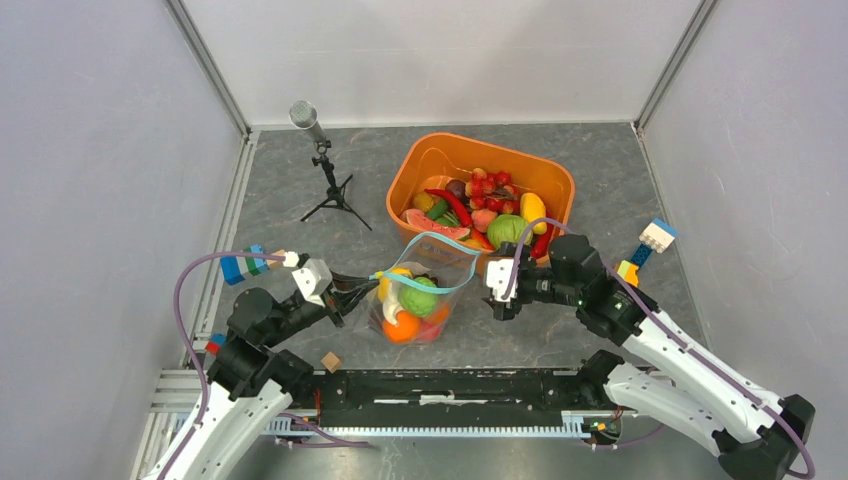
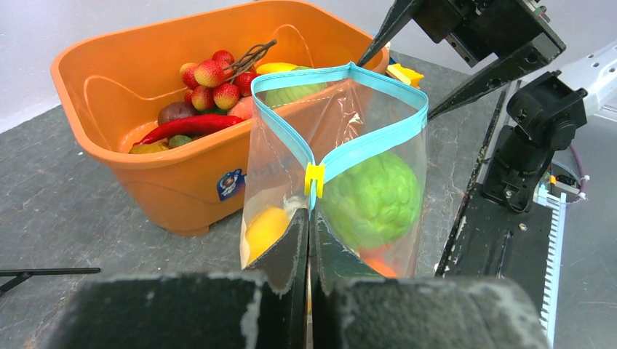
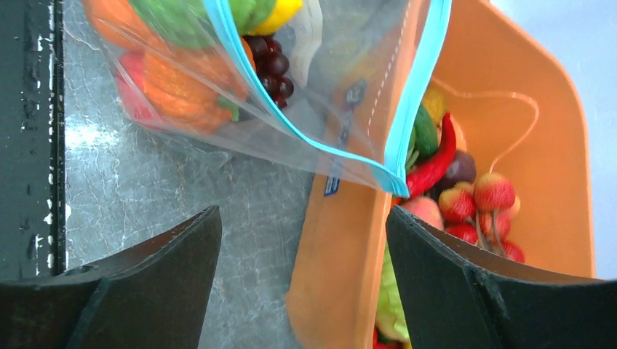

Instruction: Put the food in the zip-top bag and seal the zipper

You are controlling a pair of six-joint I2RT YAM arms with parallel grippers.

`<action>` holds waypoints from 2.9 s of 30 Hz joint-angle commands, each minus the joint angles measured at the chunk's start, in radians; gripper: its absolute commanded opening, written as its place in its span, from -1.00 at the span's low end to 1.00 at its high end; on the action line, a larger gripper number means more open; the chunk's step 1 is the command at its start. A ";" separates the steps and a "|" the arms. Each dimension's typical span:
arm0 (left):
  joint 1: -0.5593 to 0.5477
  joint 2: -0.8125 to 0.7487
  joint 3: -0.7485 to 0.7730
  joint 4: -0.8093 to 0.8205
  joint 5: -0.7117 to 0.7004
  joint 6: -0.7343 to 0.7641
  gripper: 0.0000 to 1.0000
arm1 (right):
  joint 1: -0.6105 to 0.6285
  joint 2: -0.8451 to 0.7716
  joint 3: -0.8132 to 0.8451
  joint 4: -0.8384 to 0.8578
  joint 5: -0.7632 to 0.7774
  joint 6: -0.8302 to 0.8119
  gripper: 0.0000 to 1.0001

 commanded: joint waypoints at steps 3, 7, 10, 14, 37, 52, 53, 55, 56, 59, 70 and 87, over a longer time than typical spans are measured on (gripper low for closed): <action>0.005 0.005 0.051 0.044 0.029 0.049 -0.95 | -0.004 0.060 0.056 0.035 -0.134 -0.188 0.76; 0.005 0.009 0.052 0.042 0.050 0.049 -0.95 | -0.036 0.116 0.094 0.033 -0.101 -0.213 0.77; 0.005 0.002 0.054 0.033 0.050 0.049 -0.95 | -0.092 0.131 0.121 0.035 -0.142 -0.213 0.77; 0.005 0.002 0.063 0.020 0.049 0.049 -0.95 | -0.122 0.114 0.134 0.037 -0.187 -0.217 0.77; 0.005 0.011 0.067 0.025 0.073 0.074 -0.95 | -0.206 0.434 0.327 -0.185 -0.488 -0.330 0.39; 0.005 0.004 0.067 0.017 0.070 0.070 -0.95 | -0.252 0.457 0.298 -0.160 -0.605 -0.269 -0.57; 0.005 0.001 0.068 0.011 0.068 0.073 -0.95 | -0.257 0.457 0.295 -0.161 -0.597 -0.269 -0.66; 0.005 -0.009 0.071 -0.002 0.055 0.078 -0.95 | -0.273 0.451 0.283 -0.163 -0.587 -0.257 -0.88; 0.005 -0.018 0.069 -0.008 0.049 0.081 -0.95 | -0.286 0.447 0.273 -0.162 -0.580 -0.248 -0.90; 0.005 -0.044 0.067 -0.020 0.024 0.086 -0.95 | -0.316 0.430 0.239 -0.139 -0.543 -0.192 -0.98; 0.005 -0.069 0.059 -0.034 -0.001 0.108 -0.95 | -0.339 0.358 0.179 -0.036 -0.474 -0.023 -0.95; 0.005 -0.037 0.061 0.018 0.058 0.085 -0.95 | -0.236 0.202 0.333 0.307 -0.579 0.410 0.71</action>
